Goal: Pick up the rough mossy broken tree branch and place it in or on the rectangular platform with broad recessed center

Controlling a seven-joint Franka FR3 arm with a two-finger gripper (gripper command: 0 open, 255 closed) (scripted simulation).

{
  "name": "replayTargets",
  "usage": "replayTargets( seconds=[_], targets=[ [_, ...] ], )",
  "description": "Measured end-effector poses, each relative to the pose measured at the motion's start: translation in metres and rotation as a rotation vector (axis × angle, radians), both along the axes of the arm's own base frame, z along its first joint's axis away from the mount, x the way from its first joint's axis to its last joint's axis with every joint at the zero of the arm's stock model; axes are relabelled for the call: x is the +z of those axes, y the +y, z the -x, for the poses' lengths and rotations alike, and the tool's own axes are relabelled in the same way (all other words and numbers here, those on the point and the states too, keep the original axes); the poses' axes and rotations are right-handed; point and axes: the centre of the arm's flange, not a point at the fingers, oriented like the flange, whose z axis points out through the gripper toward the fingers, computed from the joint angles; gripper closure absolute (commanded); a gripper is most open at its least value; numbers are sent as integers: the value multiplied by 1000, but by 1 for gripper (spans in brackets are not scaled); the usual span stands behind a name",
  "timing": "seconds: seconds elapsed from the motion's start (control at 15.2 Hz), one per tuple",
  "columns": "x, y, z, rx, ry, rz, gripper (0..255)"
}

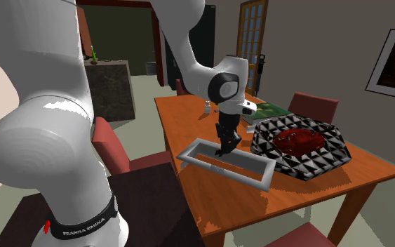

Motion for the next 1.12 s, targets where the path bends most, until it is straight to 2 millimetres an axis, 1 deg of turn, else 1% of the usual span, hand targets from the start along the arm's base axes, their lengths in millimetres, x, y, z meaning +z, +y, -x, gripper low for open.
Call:
replayTargets(
  seconds=[0.13,0.2,0.59,0.66,1.06,1.12],
  targets=[
    [-12,-1,0,0,0,0,255],
    [-14,0,0,0,0,0,255],
    [-16,0,0,0,-1,0,255],
    [-16,0,0,0,-1,0,0],
    [-16,0,0,0,-1,0,0],
    [-10,0,1,0,-1,0,0]
  ],
)
